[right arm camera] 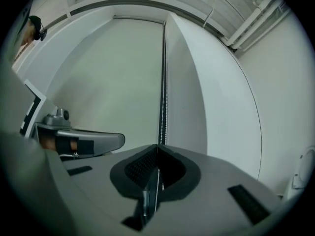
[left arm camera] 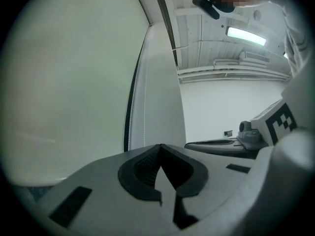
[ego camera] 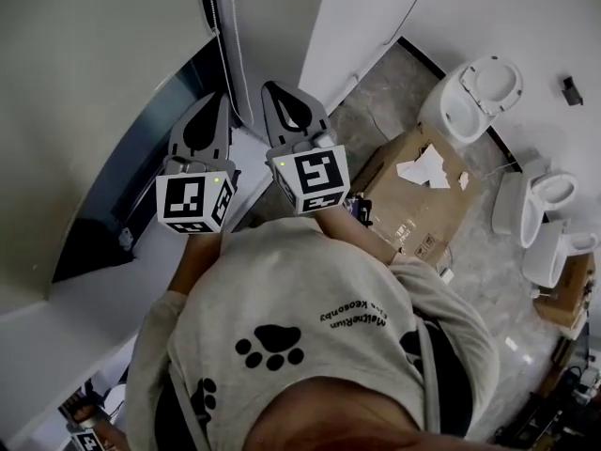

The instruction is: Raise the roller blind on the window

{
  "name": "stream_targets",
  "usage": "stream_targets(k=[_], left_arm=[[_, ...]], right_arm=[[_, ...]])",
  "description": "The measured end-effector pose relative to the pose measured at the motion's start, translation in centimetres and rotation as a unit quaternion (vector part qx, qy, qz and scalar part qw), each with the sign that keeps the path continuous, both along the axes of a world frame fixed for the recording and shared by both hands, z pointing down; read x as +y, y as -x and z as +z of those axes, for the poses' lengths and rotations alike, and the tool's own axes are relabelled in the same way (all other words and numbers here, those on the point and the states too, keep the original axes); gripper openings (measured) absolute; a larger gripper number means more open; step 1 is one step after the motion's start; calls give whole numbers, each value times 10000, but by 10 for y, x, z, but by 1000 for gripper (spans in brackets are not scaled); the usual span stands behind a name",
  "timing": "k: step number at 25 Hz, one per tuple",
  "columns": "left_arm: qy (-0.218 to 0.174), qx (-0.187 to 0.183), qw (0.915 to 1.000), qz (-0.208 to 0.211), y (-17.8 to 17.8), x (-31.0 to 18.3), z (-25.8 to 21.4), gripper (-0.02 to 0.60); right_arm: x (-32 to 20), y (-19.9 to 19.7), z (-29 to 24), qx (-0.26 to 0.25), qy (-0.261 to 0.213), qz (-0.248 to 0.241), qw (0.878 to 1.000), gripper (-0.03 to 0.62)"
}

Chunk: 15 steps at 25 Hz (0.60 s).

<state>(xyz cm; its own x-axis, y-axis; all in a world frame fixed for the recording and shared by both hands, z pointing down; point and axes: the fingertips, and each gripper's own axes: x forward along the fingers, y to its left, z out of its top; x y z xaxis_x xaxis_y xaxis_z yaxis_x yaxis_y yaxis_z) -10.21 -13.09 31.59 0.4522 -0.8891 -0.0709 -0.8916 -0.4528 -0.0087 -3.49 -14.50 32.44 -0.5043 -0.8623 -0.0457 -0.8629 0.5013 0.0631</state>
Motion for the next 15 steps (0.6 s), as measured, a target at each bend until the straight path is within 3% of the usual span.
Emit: stream_targets(k=[8,10,15], left_arm=[[62,6,9993,364,11,-51,3,8],[65,18,9991,409,13,-58,5,8],[92,55,9989,464,16,-74,10,8]], right_arm=[[-50,16,-4,-31,-44,285,9996,15],[-61,20,-4,-70,-6,288,9996,82],[-87,26,-1,-143,192,293,9993,95]])
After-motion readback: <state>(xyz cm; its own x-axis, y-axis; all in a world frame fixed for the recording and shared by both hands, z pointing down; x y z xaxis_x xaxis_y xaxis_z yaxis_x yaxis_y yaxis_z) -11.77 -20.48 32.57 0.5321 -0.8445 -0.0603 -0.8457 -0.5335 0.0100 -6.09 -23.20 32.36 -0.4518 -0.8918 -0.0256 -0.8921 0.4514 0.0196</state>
